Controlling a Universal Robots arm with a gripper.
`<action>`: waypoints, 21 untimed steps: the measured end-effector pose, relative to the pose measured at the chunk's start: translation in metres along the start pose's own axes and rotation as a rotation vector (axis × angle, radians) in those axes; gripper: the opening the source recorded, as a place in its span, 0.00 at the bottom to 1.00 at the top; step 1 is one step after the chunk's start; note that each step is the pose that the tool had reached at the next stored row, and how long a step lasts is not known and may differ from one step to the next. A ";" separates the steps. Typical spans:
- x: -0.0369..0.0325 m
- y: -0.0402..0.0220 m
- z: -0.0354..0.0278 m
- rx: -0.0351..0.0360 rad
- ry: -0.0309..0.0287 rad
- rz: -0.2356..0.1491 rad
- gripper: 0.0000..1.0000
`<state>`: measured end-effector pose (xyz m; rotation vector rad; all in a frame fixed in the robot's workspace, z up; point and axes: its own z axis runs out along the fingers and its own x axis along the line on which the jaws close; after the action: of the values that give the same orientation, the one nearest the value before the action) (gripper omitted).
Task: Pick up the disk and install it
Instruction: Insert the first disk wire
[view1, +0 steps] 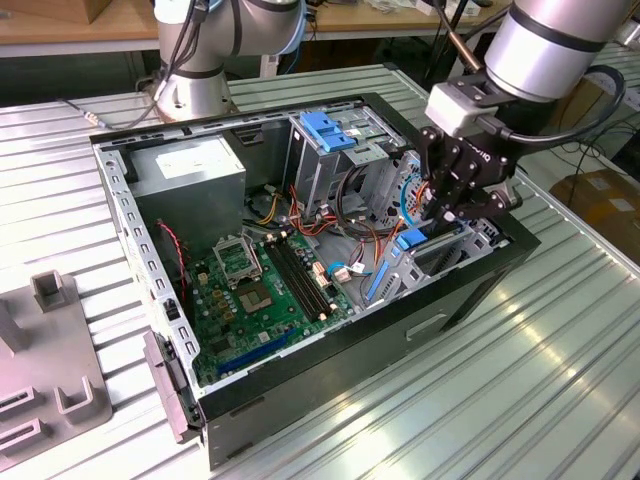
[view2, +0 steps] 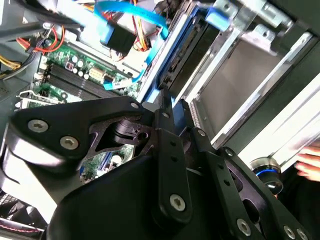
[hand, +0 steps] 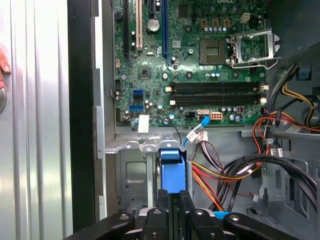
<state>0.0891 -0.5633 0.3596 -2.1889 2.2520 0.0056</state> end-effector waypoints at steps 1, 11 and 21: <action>-0.0001 -0.0038 0.0000 0.0000 0.0001 0.000 0.24; -0.0008 -0.0263 0.0002 -0.0002 0.0002 -0.050 0.24; -0.0023 -0.0379 -0.0023 -0.0024 0.0005 -0.151 0.24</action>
<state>0.1271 -0.5621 0.3618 -2.3541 2.0813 0.0076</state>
